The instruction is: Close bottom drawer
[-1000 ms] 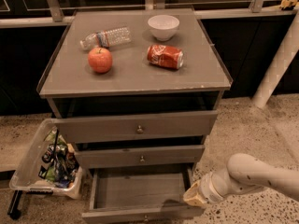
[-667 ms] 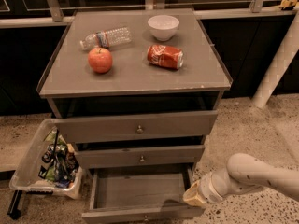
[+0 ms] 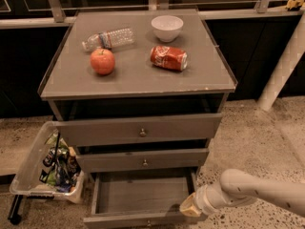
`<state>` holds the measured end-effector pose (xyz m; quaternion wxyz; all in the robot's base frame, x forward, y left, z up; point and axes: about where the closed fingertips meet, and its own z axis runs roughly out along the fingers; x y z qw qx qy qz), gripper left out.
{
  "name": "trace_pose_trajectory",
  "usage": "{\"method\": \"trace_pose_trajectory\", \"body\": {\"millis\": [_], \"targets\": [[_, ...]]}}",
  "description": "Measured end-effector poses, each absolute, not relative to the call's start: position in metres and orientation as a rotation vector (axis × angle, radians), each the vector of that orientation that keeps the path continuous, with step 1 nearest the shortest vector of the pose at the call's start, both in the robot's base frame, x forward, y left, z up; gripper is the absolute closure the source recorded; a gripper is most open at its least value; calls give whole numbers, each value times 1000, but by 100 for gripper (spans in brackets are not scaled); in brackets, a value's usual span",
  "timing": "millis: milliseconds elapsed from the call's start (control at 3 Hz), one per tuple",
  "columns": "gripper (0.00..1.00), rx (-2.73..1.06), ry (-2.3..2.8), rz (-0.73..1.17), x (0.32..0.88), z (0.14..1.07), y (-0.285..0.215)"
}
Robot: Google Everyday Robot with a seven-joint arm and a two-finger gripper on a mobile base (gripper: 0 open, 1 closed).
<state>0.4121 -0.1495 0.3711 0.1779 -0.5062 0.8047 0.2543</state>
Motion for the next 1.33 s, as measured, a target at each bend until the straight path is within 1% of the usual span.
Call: {"method": "trace_pose_trajectory", "body": {"millis": [667,1000,1333], "targets": [[100,-1348,2240,749,421,287,-144],[100,-1331,2248,736,415,250,-132],[100,-1361,2293,660,406,220,-120]]}}
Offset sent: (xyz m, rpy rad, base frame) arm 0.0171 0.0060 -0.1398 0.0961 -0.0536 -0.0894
